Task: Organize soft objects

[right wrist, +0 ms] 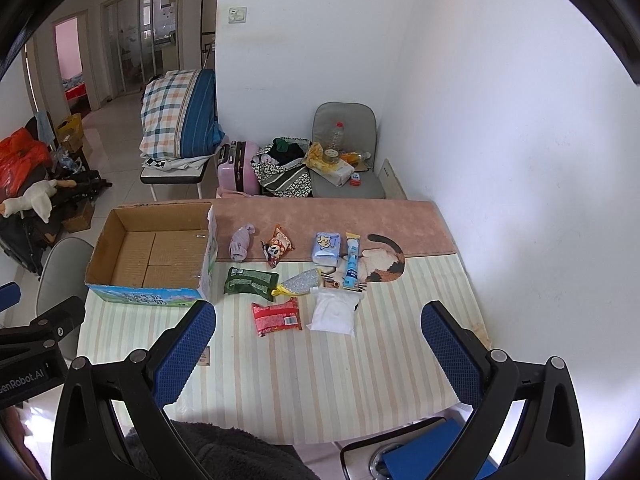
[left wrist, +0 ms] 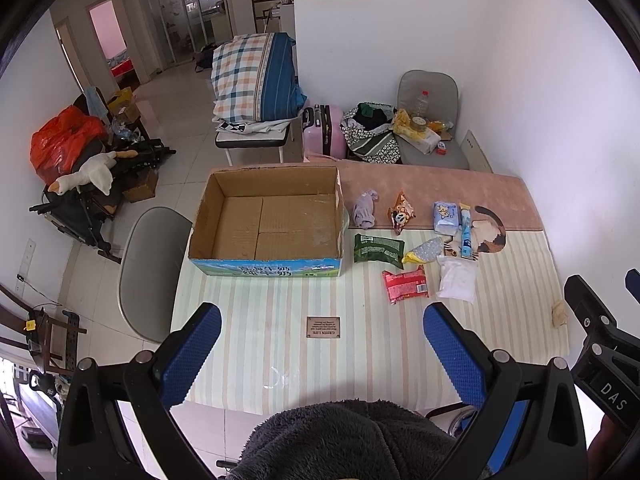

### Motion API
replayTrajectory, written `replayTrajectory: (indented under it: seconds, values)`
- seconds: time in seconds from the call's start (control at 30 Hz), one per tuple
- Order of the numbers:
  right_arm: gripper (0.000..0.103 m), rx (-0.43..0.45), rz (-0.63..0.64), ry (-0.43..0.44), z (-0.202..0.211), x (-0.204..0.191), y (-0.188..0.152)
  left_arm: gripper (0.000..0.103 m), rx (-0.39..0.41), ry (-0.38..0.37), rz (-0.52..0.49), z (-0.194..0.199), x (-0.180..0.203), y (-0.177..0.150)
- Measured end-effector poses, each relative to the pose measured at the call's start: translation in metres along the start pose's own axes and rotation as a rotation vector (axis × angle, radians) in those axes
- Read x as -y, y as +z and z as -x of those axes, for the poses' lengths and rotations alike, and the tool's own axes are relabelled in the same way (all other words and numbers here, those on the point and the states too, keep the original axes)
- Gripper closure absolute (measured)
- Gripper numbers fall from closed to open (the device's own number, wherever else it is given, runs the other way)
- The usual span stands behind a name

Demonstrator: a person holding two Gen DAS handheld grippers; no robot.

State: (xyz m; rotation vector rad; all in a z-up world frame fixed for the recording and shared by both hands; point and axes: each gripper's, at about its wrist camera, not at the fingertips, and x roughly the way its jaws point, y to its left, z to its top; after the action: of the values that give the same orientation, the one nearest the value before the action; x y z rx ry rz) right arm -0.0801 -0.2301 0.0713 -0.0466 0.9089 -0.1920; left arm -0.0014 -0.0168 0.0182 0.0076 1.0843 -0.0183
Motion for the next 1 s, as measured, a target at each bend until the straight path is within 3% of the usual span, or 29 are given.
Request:
replayTrajectory:
  seconds: [1.0]
  values:
    - [0.000,0.002,0.003,0.001,-0.0060,-0.0053,0.0066,0.000,0.002,0.000,0.000,-0.0009,-0.0027,0.0016]
